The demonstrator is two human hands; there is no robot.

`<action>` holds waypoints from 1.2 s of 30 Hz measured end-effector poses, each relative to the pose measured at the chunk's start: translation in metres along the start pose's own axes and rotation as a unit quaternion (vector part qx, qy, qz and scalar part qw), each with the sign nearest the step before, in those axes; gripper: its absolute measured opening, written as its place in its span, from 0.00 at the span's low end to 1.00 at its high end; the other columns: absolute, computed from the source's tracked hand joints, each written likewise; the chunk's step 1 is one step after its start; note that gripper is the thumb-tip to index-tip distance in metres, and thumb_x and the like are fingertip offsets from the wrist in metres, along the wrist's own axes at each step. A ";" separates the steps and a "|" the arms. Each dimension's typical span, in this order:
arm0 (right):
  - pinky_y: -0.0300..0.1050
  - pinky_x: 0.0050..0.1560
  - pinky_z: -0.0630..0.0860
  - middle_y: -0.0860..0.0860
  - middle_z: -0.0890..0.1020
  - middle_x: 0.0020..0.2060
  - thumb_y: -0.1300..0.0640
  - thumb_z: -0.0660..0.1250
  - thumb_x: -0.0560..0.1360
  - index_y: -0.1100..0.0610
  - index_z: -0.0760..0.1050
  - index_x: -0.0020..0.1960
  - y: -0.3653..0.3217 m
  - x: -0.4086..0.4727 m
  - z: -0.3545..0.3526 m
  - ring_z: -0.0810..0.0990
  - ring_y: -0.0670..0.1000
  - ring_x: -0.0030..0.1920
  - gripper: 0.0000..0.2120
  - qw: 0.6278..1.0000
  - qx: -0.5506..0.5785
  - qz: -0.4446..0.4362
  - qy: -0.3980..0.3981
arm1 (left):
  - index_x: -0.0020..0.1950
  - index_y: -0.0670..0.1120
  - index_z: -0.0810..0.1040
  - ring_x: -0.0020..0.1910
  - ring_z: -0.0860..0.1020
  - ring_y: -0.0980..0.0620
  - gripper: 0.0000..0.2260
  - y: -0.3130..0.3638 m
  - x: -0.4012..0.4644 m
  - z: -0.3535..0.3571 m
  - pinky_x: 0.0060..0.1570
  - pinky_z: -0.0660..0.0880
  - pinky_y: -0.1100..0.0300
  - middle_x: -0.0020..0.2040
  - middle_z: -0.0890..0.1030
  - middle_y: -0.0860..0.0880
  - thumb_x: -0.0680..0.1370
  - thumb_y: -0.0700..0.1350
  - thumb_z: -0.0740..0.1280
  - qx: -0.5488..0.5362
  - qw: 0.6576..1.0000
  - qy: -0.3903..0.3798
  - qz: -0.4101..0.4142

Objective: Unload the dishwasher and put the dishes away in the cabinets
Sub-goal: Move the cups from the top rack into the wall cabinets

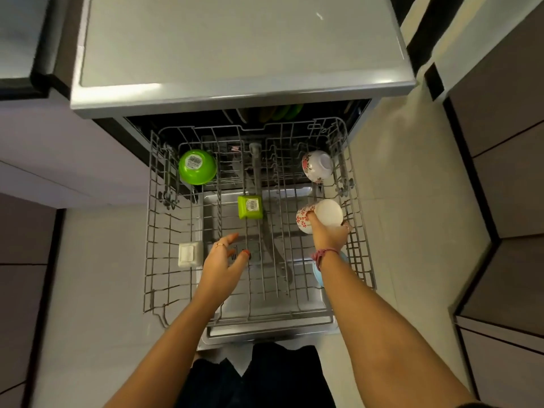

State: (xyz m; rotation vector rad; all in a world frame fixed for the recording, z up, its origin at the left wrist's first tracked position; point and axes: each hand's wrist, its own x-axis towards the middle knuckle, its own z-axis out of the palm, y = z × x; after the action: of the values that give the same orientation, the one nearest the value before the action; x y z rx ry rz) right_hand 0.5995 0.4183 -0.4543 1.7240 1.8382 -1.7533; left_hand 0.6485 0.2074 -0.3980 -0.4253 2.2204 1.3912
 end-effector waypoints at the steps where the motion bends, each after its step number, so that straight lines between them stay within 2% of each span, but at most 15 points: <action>1: 0.53 0.54 0.80 0.56 0.78 0.59 0.49 0.80 0.57 0.59 0.67 0.62 -0.001 -0.002 -0.001 0.79 0.56 0.55 0.39 0.999 -0.017 -0.040 0.004 | 0.72 0.48 0.64 0.66 0.71 0.51 0.22 0.000 -0.003 -0.002 0.64 0.72 0.50 0.69 0.70 0.49 0.79 0.46 0.64 0.000 1.000 0.000 0.002; 4: 0.46 0.49 0.79 0.55 0.79 0.55 0.52 0.81 0.58 0.59 0.68 0.62 -0.003 -0.022 -0.002 0.79 0.54 0.53 0.38 0.993 -0.048 -0.100 -0.034 | 0.72 0.48 0.65 0.65 0.71 0.53 0.22 0.002 -0.013 -0.009 0.65 0.70 0.54 0.68 0.70 0.48 0.79 0.45 0.65 0.021 0.999 0.008 0.023; 7: 0.48 0.51 0.79 0.53 0.78 0.55 0.54 0.82 0.58 0.58 0.68 0.60 -0.008 -0.051 -0.005 0.78 0.51 0.52 0.36 0.974 -0.086 -0.186 -0.093 | 0.72 0.48 0.64 0.64 0.69 0.54 0.23 0.007 -0.024 -0.020 0.60 0.68 0.61 0.68 0.69 0.49 0.78 0.45 0.65 0.067 0.996 0.020 0.056; 9: 0.48 0.52 0.79 0.52 0.77 0.54 0.54 0.82 0.58 0.55 0.68 0.58 -0.015 -0.075 -0.006 0.78 0.50 0.52 0.34 0.953 -0.098 -0.245 -0.147 | 0.72 0.48 0.64 0.65 0.70 0.53 0.25 0.012 -0.033 -0.030 0.60 0.69 0.61 0.67 0.69 0.48 0.77 0.45 0.67 0.093 0.992 0.025 0.085; 12: 0.42 0.50 0.78 0.47 0.76 0.52 0.56 0.81 0.60 0.51 0.66 0.57 -0.029 -0.127 -0.009 0.76 0.47 0.51 0.33 0.913 -0.112 -0.318 -0.231 | 0.73 0.47 0.63 0.65 0.70 0.52 0.30 0.021 -0.048 -0.047 0.64 0.69 0.59 0.66 0.68 0.48 0.74 0.45 0.71 0.128 0.981 0.023 0.144; 15: 0.31 0.44 0.76 0.41 0.74 0.49 0.55 0.80 0.62 0.50 0.64 0.59 -0.039 -0.187 -0.010 0.76 0.41 0.50 0.34 0.880 -0.129 -0.346 -0.298 | 0.74 0.46 0.59 0.61 0.67 0.61 0.40 0.023 -0.070 -0.073 0.60 0.64 0.74 0.66 0.65 0.51 0.68 0.45 0.77 0.099 0.975 0.026 0.195; 17: 0.29 0.46 0.76 0.43 0.75 0.51 0.55 0.80 0.62 0.49 0.63 0.60 -0.043 -0.223 -0.008 0.77 0.42 0.52 0.34 0.862 -0.136 -0.354 -0.336 | 0.74 0.46 0.57 0.59 0.68 0.65 0.45 0.020 -0.084 -0.093 0.54 0.65 0.81 0.66 0.64 0.53 0.64 0.45 0.79 0.034 0.976 0.038 0.212; 20: 0.45 0.56 0.79 0.49 0.77 0.57 0.55 0.80 0.62 0.52 0.65 0.63 -0.037 -0.277 0.004 0.77 0.48 0.58 0.36 0.841 -0.130 -0.358 -0.384 | 0.74 0.46 0.58 0.62 0.71 0.61 0.47 0.008 -0.110 -0.130 0.54 0.71 0.75 0.66 0.68 0.52 0.60 0.49 0.79 -0.060 0.968 0.065 0.234; 21: 0.47 0.57 0.79 0.49 0.76 0.58 0.56 0.80 0.62 0.53 0.65 0.64 -0.032 -0.296 0.009 0.77 0.48 0.59 0.36 0.836 -0.129 -0.359 -0.395 | 0.73 0.46 0.59 0.62 0.73 0.58 0.46 0.003 -0.119 -0.144 0.54 0.73 0.71 0.66 0.69 0.52 0.60 0.49 0.79 -0.089 0.964 0.072 0.240; 24: 0.42 0.54 0.79 0.47 0.76 0.56 0.56 0.79 0.63 0.53 0.65 0.64 -0.016 -0.357 0.027 0.77 0.46 0.57 0.35 0.818 -0.124 -0.384 -0.409 | 0.69 0.49 0.62 0.59 0.76 0.56 0.42 -0.013 -0.151 -0.188 0.52 0.77 0.63 0.62 0.73 0.52 0.61 0.50 0.80 -0.140 0.952 0.100 0.254; 26: 0.40 0.51 0.80 0.47 0.77 0.55 0.56 0.79 0.63 0.52 0.66 0.63 -0.003 -0.399 0.043 0.78 0.46 0.55 0.33 0.813 -0.109 -0.398 -0.412 | 0.67 0.51 0.64 0.57 0.78 0.57 0.42 -0.027 -0.172 -0.222 0.52 0.78 0.61 0.60 0.75 0.54 0.59 0.54 0.80 -0.140 0.946 0.126 0.263; 30: 0.41 0.48 0.81 0.50 0.80 0.54 0.56 0.79 0.63 0.53 0.69 0.62 0.023 -0.469 0.076 0.81 0.46 0.52 0.32 0.811 -0.059 -0.408 -0.416 | 0.65 0.51 0.67 0.54 0.79 0.54 0.39 -0.050 -0.206 -0.289 0.52 0.80 0.52 0.58 0.78 0.52 0.58 0.57 0.78 -0.127 0.934 0.179 0.281; 34: 0.47 0.49 0.82 0.50 0.80 0.55 0.44 0.79 0.58 0.48 0.70 0.62 0.041 -0.531 0.103 0.82 0.46 0.52 0.36 0.801 -0.033 -0.436 -0.408 | 0.64 0.53 0.67 0.54 0.79 0.55 0.39 -0.063 -0.234 -0.351 0.50 0.80 0.58 0.58 0.78 0.54 0.58 0.57 0.78 -0.116 0.925 0.215 0.291; 36: 0.47 0.49 0.82 0.51 0.79 0.56 0.38 0.78 0.54 0.44 0.70 0.60 0.048 -0.561 0.115 0.81 0.46 0.53 0.37 0.794 -0.027 -0.450 -0.409 | 0.65 0.52 0.67 0.53 0.79 0.56 0.37 -0.068 -0.248 -0.378 0.49 0.80 0.60 0.57 0.78 0.55 0.60 0.52 0.80 -0.128 0.923 0.216 0.292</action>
State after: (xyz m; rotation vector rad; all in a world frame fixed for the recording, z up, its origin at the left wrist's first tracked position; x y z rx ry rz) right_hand 0.7713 -0.0320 -0.1421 -0.1791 2.2435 -2.1008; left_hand 0.8012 -0.1614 -0.1745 -0.1601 2.6648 2.0819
